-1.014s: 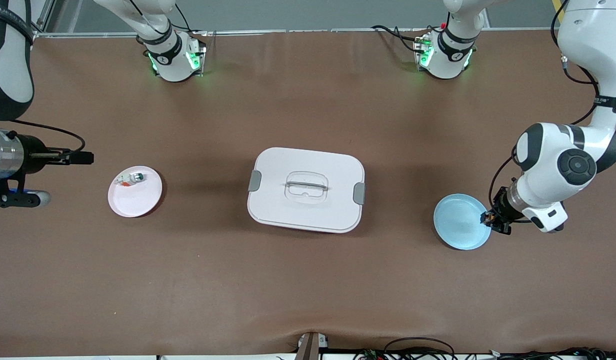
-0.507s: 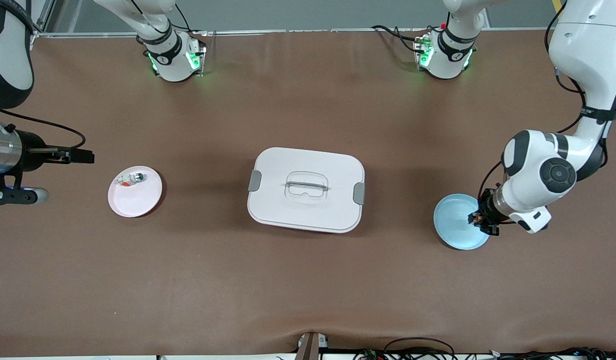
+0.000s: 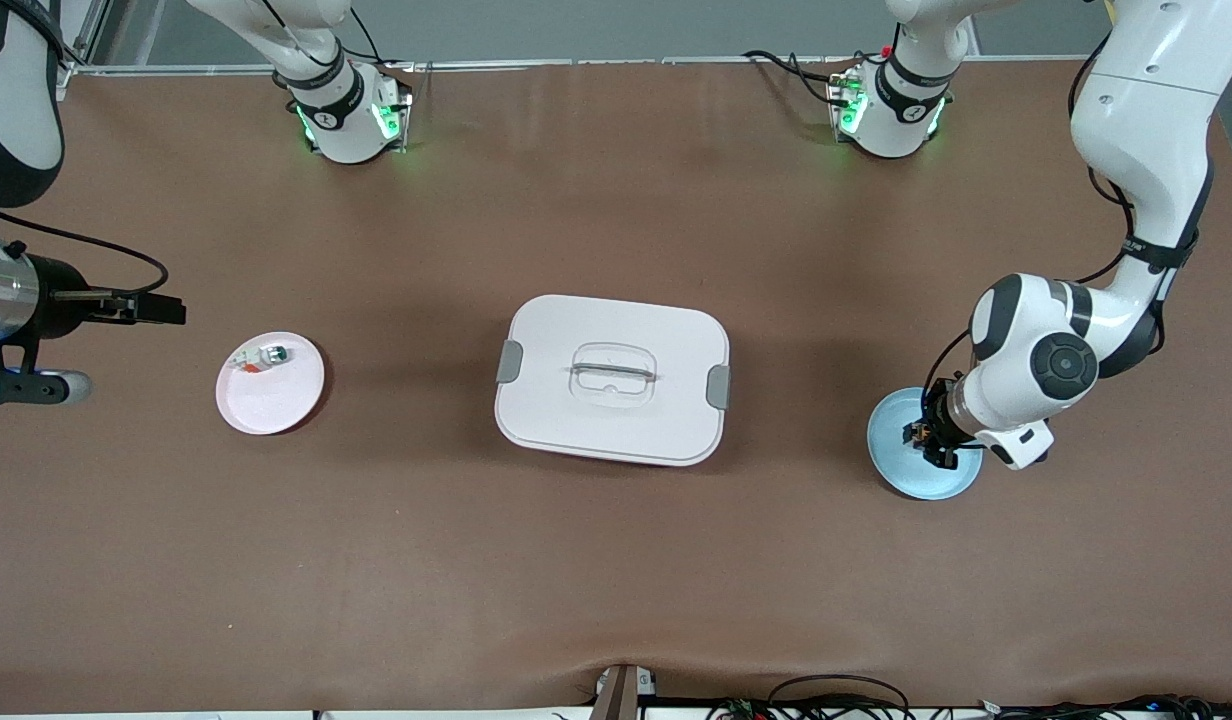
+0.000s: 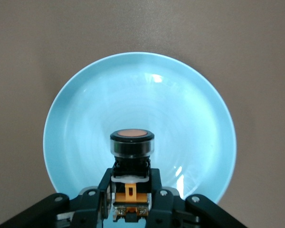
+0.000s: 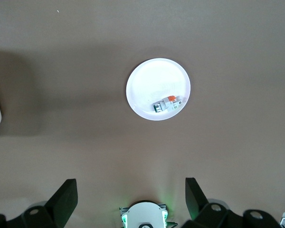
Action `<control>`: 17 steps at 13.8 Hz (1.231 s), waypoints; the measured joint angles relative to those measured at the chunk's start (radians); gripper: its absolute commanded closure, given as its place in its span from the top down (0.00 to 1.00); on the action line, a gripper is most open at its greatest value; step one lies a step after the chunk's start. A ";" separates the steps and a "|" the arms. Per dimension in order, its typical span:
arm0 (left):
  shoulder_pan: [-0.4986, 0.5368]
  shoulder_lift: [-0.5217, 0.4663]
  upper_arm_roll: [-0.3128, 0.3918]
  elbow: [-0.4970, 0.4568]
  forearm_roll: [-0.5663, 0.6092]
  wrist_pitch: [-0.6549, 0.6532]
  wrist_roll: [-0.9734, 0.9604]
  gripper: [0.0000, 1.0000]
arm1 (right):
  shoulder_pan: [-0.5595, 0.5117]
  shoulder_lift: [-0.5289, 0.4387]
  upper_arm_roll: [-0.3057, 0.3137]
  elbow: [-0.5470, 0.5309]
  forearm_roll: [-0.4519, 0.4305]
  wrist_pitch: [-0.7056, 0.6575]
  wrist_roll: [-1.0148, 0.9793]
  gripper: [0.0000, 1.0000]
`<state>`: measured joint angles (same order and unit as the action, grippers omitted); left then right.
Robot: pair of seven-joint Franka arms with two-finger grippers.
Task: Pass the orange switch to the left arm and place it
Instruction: 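Lower the switch onto the blue plate and open the left gripper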
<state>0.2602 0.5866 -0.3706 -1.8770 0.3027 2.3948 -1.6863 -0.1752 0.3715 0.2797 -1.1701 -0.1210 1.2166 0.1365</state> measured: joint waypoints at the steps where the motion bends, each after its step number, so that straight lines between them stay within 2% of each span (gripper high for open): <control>1: 0.002 0.013 0.001 0.002 0.009 0.009 0.000 0.00 | 0.003 -0.002 0.000 -0.003 0.000 0.003 0.003 1.00; 3: 0.007 0.031 0.005 0.007 0.021 0.022 0.000 0.00 | 0.027 -0.007 -0.018 -0.006 0.000 0.012 0.009 1.00; 6: 0.007 0.037 0.007 0.013 0.025 0.024 0.000 0.00 | 0.144 -0.025 -0.157 -0.013 0.044 0.026 0.013 1.00; 7: 0.007 0.037 0.007 0.013 0.028 0.024 0.000 0.46 | 0.161 -0.033 -0.196 -0.020 0.075 0.033 0.014 1.00; 8: 0.007 0.038 0.007 0.013 0.036 0.024 0.000 0.99 | 0.162 -0.042 -0.218 -0.027 0.093 0.040 0.013 1.00; 10: 0.007 0.039 0.007 0.017 0.056 0.024 0.000 1.00 | 0.160 -0.057 -0.243 -0.037 0.108 0.053 0.012 1.00; 17: 0.000 0.032 -0.006 0.065 0.069 0.001 0.043 1.00 | 0.161 -0.105 -0.245 -0.057 0.110 0.095 0.012 1.00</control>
<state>0.2605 0.6182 -0.3764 -1.8116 0.3713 2.3954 -1.6431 -0.0144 0.2661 0.0345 -1.2266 -0.0114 1.3118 0.1485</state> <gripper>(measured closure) 0.000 0.000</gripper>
